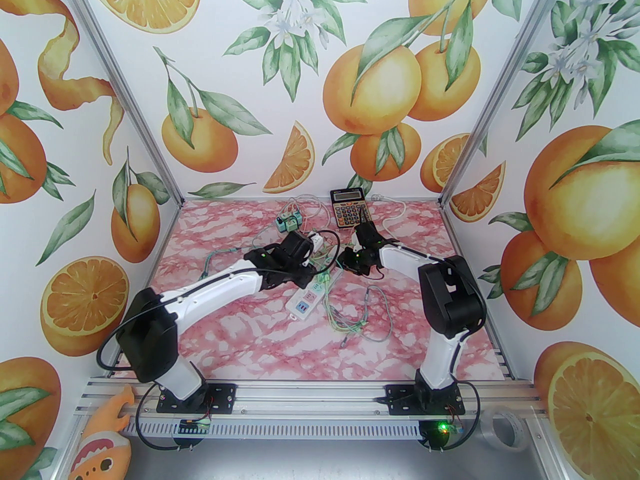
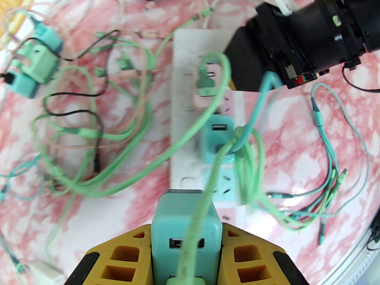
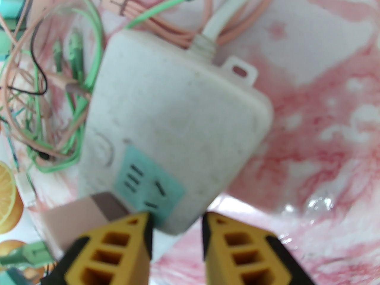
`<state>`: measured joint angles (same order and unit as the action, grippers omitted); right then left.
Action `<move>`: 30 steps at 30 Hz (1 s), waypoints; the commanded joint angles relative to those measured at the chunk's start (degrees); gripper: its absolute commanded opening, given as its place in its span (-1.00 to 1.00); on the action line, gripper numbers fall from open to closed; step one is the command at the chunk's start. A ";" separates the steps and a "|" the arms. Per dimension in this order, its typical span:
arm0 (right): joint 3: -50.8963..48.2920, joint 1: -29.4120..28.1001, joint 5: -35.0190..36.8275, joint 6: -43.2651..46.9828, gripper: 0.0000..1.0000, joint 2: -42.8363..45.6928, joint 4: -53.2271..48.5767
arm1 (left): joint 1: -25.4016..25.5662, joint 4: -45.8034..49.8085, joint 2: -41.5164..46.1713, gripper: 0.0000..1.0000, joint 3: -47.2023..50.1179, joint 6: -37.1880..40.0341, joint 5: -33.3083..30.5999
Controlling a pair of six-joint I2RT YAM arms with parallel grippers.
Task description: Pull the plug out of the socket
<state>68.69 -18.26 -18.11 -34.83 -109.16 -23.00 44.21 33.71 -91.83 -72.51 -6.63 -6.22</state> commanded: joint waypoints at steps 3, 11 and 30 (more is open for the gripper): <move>-1.31 -0.12 5.18 0.56 -0.33 -2.52 -3.12 | -0.24 3.32 4.73 -0.86 -2.29 1.99 -1.46; -0.87 -0.11 4.75 0.33 -0.34 -2.54 -2.87 | 0.07 5.05 7.73 -0.87 -1.35 2.02 -1.32; -1.39 -0.27 4.05 0.09 -0.32 -1.93 -1.80 | -2.68 6.24 5.39 -0.85 -11.69 6.43 -2.85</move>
<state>68.69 -18.33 -17.98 -34.87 -109.16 -22.92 42.44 41.67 -85.10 -79.29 -1.87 -10.31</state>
